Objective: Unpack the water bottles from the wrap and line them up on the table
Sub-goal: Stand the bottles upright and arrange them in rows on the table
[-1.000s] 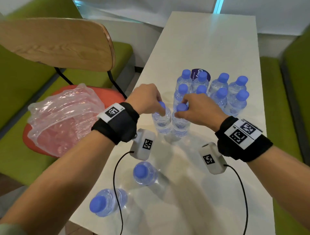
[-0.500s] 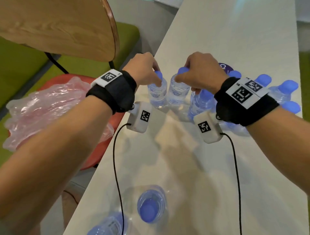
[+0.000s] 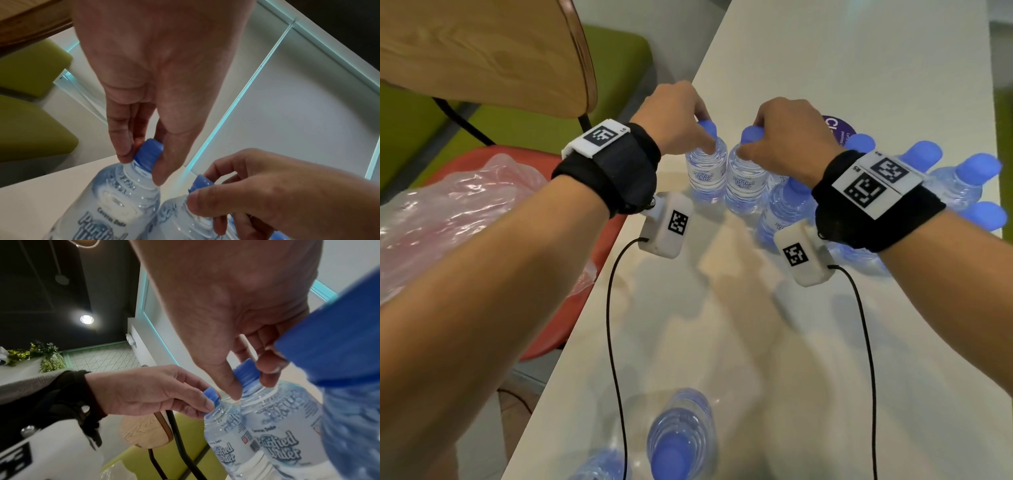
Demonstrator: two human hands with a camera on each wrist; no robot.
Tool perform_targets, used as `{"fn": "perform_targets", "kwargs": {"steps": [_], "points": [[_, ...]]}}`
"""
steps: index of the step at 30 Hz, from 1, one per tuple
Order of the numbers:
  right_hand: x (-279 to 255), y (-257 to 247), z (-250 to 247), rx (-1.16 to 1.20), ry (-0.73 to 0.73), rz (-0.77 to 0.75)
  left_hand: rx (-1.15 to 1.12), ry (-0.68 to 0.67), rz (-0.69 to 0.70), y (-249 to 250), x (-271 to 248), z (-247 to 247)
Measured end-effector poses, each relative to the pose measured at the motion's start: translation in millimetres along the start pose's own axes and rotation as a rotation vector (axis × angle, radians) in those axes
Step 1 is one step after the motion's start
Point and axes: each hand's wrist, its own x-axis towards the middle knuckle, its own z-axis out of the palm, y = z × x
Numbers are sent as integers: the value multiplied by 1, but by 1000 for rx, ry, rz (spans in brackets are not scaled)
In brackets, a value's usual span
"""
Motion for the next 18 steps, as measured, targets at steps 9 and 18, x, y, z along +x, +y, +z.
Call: {"fn": "perform_targets", "kwargs": {"steps": [9, 18], "points": [[-2, -1, 5, -9, 12, -42, 35, -20, 22, -4, 3, 3], [-8, -4, 2, 23, -13, -27, 65, -36, -3, -5, -7, 0]]}}
